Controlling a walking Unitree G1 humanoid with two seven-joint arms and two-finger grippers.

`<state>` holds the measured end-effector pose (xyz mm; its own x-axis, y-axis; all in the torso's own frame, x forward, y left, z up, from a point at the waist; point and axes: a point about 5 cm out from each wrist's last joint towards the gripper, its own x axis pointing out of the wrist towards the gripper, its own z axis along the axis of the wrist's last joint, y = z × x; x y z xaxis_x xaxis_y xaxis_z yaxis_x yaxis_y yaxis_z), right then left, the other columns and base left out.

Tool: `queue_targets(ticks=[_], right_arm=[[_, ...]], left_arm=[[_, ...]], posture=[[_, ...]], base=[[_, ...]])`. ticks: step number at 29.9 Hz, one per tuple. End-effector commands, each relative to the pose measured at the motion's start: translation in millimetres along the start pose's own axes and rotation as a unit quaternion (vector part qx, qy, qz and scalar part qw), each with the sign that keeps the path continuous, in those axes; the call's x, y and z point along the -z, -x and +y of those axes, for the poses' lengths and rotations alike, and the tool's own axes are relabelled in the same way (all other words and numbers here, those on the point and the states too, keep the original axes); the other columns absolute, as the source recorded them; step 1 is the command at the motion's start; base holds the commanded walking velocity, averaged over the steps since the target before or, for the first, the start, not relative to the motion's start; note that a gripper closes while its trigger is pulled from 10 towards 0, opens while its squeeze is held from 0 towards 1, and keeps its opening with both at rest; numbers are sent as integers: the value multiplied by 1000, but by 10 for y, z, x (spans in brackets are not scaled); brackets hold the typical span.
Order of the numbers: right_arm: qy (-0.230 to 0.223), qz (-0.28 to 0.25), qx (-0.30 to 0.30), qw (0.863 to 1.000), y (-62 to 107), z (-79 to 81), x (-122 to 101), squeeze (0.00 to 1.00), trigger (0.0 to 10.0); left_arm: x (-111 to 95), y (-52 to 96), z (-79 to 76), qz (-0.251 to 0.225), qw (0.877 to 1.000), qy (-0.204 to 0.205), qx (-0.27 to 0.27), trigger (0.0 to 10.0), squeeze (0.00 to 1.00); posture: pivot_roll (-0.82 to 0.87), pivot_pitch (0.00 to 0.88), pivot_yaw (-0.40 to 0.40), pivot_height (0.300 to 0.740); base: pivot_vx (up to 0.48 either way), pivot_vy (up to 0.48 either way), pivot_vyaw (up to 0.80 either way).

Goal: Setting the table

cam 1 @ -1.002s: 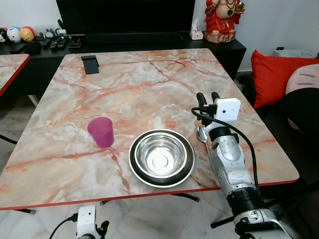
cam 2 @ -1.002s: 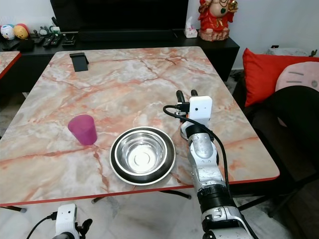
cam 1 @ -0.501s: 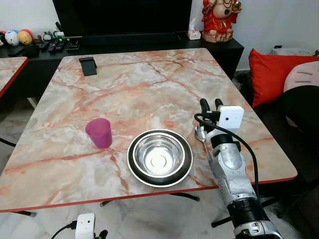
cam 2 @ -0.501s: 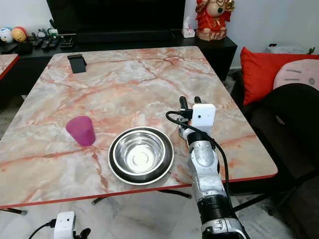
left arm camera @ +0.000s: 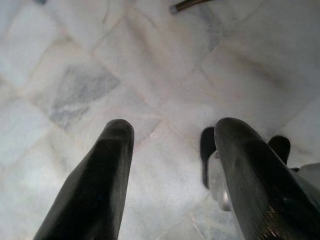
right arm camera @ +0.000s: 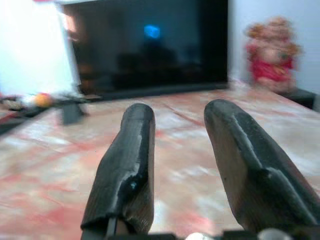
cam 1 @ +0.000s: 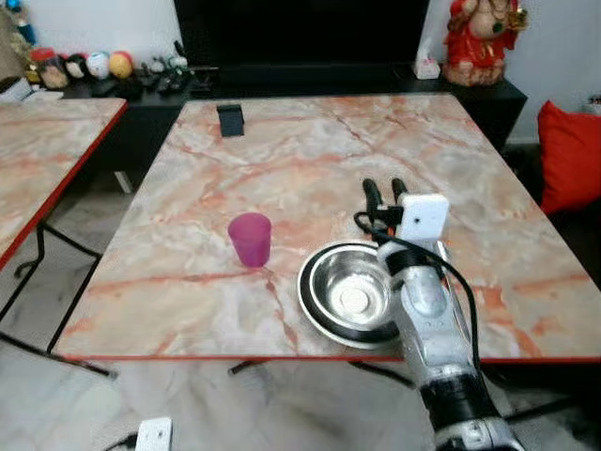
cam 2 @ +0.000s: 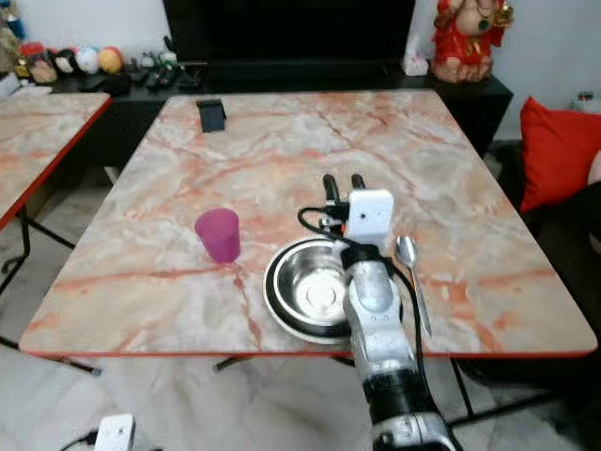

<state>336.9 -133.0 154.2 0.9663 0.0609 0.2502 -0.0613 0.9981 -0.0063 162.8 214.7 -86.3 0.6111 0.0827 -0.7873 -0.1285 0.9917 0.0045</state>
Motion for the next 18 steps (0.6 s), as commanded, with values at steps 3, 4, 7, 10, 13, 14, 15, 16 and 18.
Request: queue_targets(ticks=[3,4,7,10,13,14,15,16,18], right_arm=[[-11,-5,-6,1000,-22,74,-48,0,10000],[-11,-5,-6,1000,-22,77,-49,0,10000],[-12,-5,-5,1000,-34,86,-58,0,10000],[-12,-5,-5,1000,-41,86,-70,0,10000],[-12,-6,-5,1000,-41,87,-78,0,10000],[-11,-5,-5,1000,-42,87,-77,0,10000],[-11,-5,-5,1000,-41,89,-76,0,10000],[-11,-4,-6,1000,-41,95,-74,0,10000],[-12,-4,-7,1000,-39,108,-70,0,10000]], left_arm=[[26,12,51,7,1000,-10,-1,10000,0],[26,12,52,8,1000,-10,-1,10000,0],[22,12,59,7,1000,-10,-2,10000,0],[18,11,59,7,1000,-9,-1,10000,0],[13,10,58,6,1000,-9,0,10000,0],[9,8,55,5,1000,-8,0,10000,0],[7,8,54,5,1000,-8,1,10000,0],[5,7,55,5,1000,-8,1,10000,0],[1,7,59,5,1000,-7,0,10000,0]], posture=[[-90,0,46,740],[-90,0,46,740],[-91,0,48,740],[-91,0,49,740],[-92,0,48,740],[-88,0,47,740],[-88,0,47,740],[-84,0,46,740],[-81,0,48,740]], base=[[0,268,0],[0,270,0],[0,269,0],[0,265,0],[0,269,0],[0,266,0],[0,262,0],[0,262,0],[0,274,0]])
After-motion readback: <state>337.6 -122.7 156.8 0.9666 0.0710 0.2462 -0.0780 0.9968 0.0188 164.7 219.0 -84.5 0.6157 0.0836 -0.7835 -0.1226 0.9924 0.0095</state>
